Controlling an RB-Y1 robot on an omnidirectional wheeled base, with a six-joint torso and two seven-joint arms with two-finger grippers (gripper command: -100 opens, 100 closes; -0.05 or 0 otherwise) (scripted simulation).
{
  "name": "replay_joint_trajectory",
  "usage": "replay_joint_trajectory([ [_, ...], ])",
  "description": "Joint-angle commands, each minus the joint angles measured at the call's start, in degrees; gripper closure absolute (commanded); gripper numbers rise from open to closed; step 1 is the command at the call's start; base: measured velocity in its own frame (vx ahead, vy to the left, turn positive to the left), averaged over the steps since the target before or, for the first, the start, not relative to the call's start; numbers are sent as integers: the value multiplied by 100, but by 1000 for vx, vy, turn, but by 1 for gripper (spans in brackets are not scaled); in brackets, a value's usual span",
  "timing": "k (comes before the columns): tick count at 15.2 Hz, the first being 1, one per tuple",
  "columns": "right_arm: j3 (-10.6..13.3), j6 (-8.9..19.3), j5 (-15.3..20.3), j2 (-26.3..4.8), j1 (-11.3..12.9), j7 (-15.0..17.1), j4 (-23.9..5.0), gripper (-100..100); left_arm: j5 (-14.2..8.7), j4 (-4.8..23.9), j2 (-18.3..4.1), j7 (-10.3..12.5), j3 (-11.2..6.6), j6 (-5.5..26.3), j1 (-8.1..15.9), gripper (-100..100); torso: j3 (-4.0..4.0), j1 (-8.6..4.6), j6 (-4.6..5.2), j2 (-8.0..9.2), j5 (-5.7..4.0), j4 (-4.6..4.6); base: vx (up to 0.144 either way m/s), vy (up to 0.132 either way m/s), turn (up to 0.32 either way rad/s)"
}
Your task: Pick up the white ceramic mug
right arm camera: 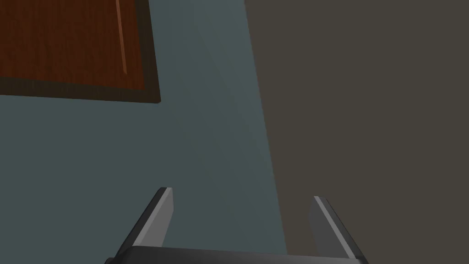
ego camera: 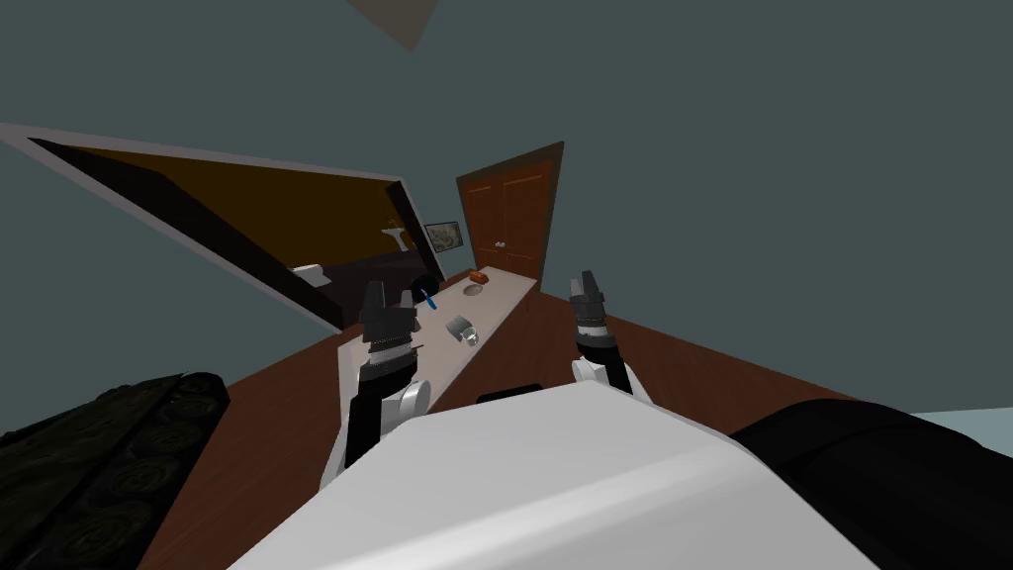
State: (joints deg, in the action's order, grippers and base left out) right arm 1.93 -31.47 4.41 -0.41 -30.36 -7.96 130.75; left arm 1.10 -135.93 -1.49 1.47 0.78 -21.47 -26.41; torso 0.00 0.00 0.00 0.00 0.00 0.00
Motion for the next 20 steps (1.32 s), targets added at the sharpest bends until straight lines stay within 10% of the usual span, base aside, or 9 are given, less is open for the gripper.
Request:
replay_joint_trajectory([
  [1,0,0,0,0,0,0,0,0,-34,133,-252,-48,0,137,64,-100,0,0,0,0,0,0,3,1,-35],
  [20,0,0,0,0,0,0,0,0,-523,2000,-1233,-733,3,2001,982,-100,-6,6,1,-10,2,-3,12,7,-63],
])
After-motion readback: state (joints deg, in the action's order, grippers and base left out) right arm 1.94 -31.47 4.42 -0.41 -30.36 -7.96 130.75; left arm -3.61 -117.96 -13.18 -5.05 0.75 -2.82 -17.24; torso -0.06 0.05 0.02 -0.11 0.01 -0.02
